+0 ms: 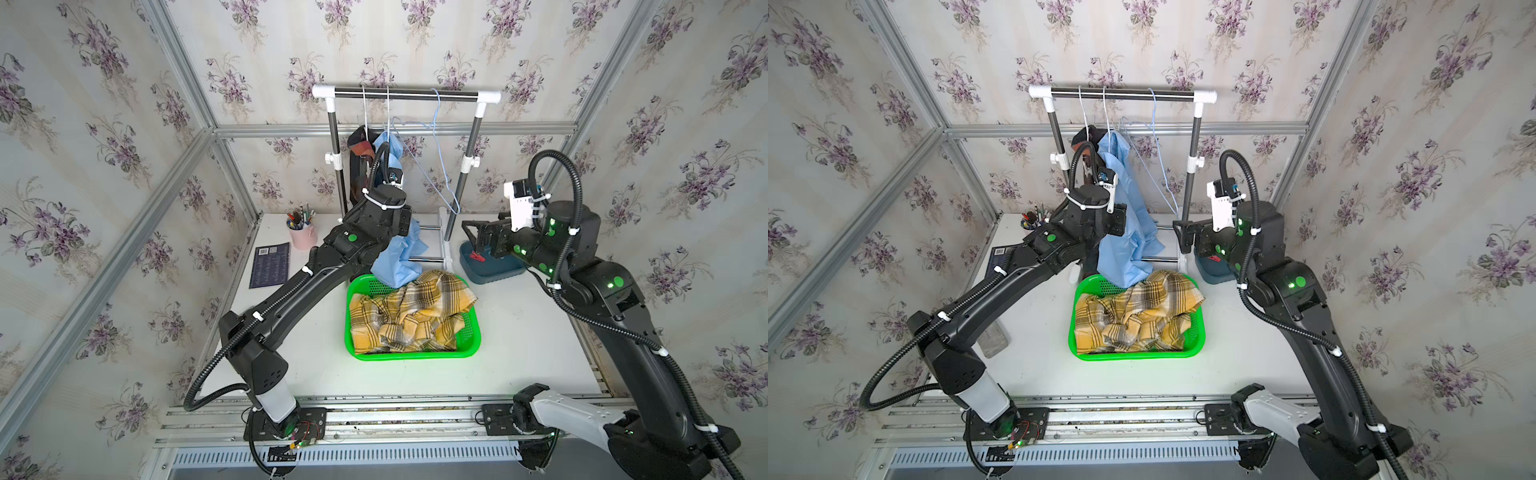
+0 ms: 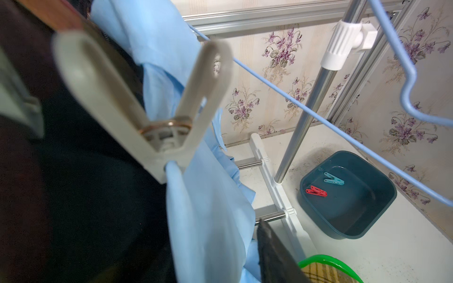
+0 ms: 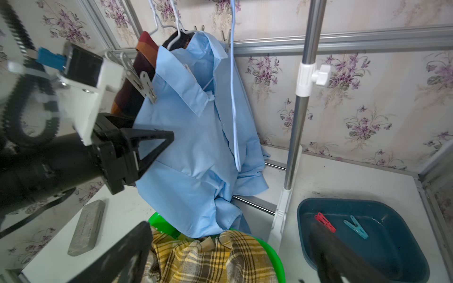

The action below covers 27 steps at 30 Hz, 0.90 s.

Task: Remove the clothespins securing long-sleeve shirts to the hanger
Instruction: Pick up the hanger from the clothesline.

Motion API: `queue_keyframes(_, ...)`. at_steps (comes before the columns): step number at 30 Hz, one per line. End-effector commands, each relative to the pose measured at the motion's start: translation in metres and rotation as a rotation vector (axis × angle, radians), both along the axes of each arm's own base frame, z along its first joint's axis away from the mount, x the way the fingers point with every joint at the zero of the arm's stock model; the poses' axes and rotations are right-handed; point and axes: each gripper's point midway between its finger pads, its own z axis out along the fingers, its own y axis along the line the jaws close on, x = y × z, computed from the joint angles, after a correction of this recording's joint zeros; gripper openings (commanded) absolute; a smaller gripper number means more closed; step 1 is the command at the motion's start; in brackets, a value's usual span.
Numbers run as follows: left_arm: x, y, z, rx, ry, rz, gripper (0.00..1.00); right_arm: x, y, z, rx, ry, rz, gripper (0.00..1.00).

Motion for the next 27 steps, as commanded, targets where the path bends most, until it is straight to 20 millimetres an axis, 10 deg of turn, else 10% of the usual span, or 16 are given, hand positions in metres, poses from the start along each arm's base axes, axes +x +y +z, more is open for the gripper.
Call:
queue_keyframes(1, 0.002, 0.004, 0.004, -0.004, -0.020, 0.024, 0.37, -0.001, 0.003, 0.014, 0.061, -0.083, 0.011, 1.00)
queue_keyframes(27, -0.006, 0.025, 0.042, 0.006, -0.094, 0.040, 0.00, -0.015, 0.008, -0.036, 0.101, -0.028, 0.060, 1.00)
